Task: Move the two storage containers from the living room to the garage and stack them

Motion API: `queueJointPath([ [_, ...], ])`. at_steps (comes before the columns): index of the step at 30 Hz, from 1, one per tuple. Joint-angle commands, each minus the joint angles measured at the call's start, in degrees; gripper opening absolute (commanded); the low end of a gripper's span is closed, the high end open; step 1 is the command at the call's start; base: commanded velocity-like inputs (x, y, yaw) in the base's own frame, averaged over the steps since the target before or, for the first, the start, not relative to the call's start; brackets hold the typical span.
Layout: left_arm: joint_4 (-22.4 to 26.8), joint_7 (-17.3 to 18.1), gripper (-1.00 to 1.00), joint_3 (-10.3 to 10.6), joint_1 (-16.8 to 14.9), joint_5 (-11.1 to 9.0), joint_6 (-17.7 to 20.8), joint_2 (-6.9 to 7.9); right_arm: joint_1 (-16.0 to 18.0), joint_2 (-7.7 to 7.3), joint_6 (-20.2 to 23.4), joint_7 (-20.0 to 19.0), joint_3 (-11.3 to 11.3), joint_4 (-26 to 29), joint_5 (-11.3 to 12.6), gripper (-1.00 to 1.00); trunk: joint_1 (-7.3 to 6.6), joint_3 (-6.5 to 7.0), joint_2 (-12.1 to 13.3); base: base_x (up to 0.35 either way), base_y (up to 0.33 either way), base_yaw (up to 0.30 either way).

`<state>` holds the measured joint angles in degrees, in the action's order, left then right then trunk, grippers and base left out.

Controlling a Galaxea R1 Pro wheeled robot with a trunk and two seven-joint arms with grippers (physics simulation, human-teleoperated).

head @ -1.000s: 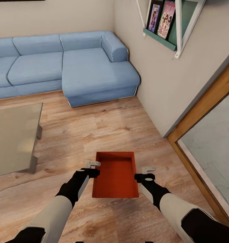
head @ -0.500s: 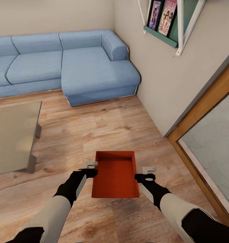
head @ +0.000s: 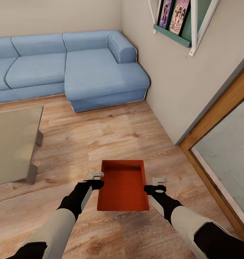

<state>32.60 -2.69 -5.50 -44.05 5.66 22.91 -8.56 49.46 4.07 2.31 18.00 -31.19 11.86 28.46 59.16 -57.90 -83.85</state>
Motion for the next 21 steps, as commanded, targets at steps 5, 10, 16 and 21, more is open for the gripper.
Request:
queueJointPath([
  [5,0.1,0.19,1.0,-0.46,-0.02,0.58,0.29,-0.08,0.03,-0.11,0.24,0.35,-0.46,0.09,0.37,1.0,1.1,-0.94,-2.04,0.0,0.0,0.0],
  [10,0.1,0.19,1.0,-0.35,0.01,0.58,0.29,-0.08,0.03,-0.11,0.24,0.36,-0.45,0.09,0.37,1.0,2.2,-1.83,-4.04,0.0,0.0,0.0],
  [16,0.1,0.18,1.0,-0.38,0.0,0.58,0.29,-0.09,0.03,-0.11,0.24,0.37,-0.45,0.09,0.37,1.0,3.52,-2.91,-6.45,0.0,0.0,0.0],
  [21,0.1,0.16,1.0,-0.44,-0.01,0.58,0.29,-0.06,0.03,-0.11,0.24,0.37,-0.45,0.09,0.37,1.0,4.62,-3.81,-8.46,0.0,0.0,0.0],
])
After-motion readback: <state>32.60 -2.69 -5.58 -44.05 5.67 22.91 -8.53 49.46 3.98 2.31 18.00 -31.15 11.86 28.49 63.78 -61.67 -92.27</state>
